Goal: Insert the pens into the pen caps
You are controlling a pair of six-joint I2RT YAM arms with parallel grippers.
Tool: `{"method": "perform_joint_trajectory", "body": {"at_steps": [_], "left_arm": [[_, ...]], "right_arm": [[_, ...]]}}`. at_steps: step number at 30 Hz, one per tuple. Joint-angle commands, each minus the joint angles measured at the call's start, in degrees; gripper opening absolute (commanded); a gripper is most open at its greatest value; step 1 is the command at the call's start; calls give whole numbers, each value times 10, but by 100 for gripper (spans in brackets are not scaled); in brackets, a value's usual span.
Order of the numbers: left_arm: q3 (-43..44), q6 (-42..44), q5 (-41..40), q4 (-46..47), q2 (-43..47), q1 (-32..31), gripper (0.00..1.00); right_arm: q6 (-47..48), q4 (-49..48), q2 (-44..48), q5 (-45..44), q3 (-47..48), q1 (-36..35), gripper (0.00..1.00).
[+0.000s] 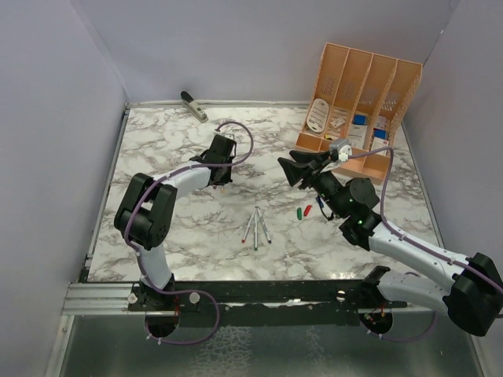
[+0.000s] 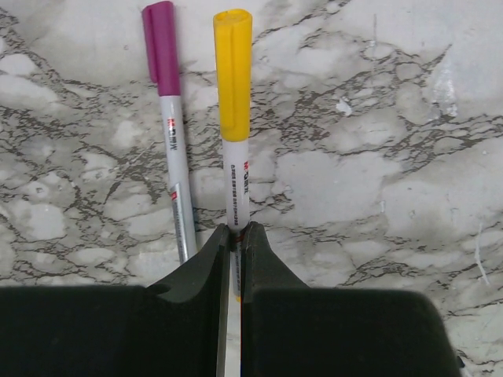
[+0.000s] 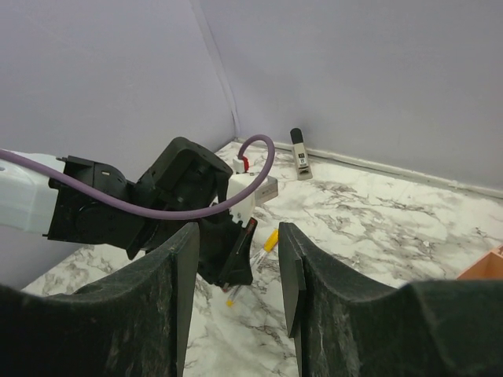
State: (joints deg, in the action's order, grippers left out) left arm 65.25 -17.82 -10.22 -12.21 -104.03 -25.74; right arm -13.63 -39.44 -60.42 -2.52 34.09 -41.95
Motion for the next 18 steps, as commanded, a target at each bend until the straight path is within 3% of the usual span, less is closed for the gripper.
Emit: {"method": "perform_joint_trajectory", "body": {"at_steps": [1,18], "left_arm": [[12,12,-28,-36,-4,13,0],[20,10,-11,-32,-27,13,1]], "right_arm": [[5,10,5,-15,-6,-2,44],[2,9,0,-7,-6,-2,43]]}}
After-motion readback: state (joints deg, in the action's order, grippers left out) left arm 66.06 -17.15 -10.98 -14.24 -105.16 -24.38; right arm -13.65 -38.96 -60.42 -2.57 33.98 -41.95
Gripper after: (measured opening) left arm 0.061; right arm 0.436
